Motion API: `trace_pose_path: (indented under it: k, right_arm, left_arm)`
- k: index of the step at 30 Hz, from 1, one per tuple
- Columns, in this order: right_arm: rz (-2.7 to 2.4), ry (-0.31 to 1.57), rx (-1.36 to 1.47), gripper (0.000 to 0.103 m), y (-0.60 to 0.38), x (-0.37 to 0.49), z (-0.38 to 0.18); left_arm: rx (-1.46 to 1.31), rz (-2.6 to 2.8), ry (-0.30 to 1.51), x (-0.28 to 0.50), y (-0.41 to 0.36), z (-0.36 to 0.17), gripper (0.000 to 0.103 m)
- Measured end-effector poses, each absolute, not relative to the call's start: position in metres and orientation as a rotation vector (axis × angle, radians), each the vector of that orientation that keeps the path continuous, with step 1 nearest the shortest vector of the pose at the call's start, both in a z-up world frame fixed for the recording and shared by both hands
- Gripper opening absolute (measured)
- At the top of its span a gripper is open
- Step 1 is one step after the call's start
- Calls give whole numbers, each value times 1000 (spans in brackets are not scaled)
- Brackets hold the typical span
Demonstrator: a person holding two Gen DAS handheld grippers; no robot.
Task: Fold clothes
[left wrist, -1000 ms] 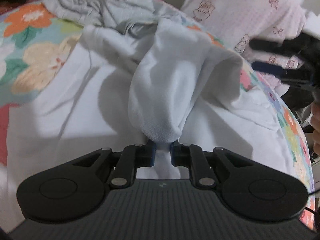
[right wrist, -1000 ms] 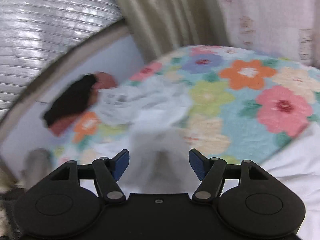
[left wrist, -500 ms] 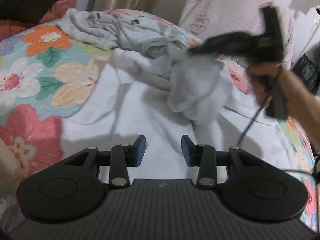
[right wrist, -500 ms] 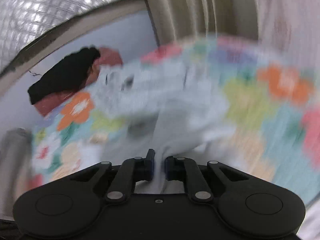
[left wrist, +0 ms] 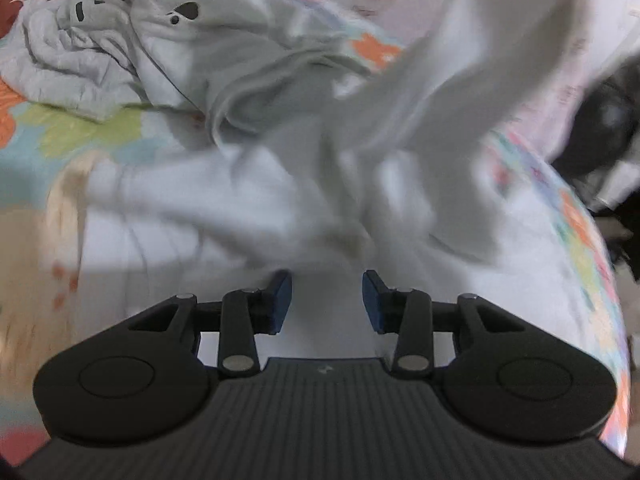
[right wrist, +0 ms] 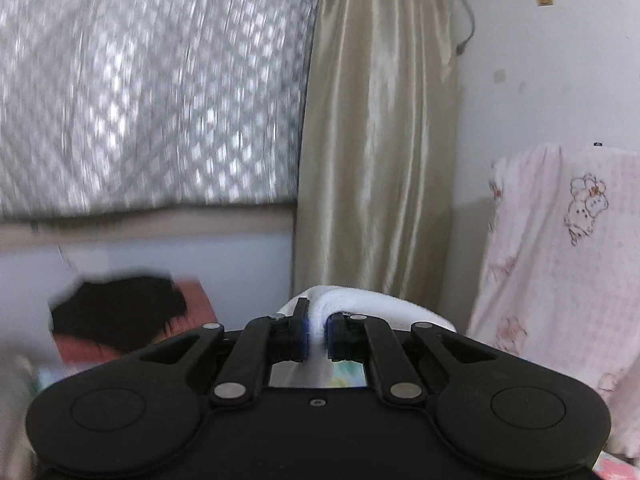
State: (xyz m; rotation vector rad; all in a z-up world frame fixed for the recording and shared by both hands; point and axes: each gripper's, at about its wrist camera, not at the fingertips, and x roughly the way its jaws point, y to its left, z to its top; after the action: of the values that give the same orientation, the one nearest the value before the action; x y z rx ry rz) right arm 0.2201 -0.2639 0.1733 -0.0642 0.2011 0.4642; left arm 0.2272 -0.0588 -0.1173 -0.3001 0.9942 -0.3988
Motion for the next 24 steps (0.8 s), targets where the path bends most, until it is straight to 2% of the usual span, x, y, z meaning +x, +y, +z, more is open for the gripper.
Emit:
trace_pose_path:
  k: [4, 6, 8, 11, 14, 17, 21, 24]
  right_arm:
    - [553, 156, 79, 9, -278, 204, 196]
    - [596, 166, 122, 9, -281, 195, 192]
    - [633, 207, 159, 9, -284, 188, 181]
    - [649, 274, 165, 10, -281, 179, 161]
    - [734, 363, 216, 10, -274, 161, 136]
    - [836, 489, 211, 10, -261, 121, 99]
    - [925, 717, 51, 10, -235, 65, 34]
    - [977, 891, -87, 17, -214, 32, -15]
  left_arm:
    - [-435, -302, 844, 256, -38, -95, 29]
    - [-470, -307, 774, 252, -25, -78, 34]
    - [-503, -311, 703, 247, -12, -61, 34]
    - [-543, -314, 711, 228, 7, -50, 35]
    - [-597, -337, 723, 195, 27, -47, 41]
    - [-575, -323, 733, 163, 36, -49, 41]
    - [-593, -308, 759, 113, 45, -57, 41]
    - [-569, -310, 782, 85, 39, -67, 41]
